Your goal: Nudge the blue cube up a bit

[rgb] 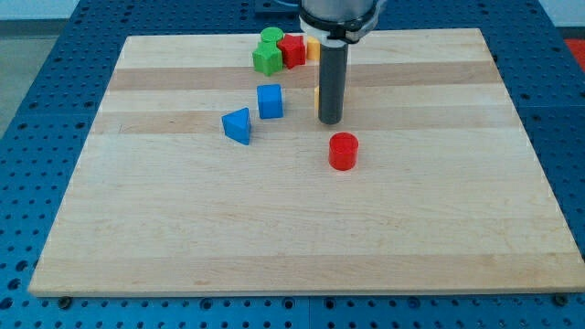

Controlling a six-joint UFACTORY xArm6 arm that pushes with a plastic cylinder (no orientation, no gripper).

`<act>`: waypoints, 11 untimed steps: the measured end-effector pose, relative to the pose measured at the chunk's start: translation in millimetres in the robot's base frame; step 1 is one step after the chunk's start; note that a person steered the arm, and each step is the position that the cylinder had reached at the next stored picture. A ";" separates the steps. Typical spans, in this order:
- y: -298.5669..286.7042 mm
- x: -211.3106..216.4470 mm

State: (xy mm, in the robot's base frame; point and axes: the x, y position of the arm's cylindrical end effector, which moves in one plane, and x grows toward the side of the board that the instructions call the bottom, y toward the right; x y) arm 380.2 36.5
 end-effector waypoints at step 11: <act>-112.6 -29.6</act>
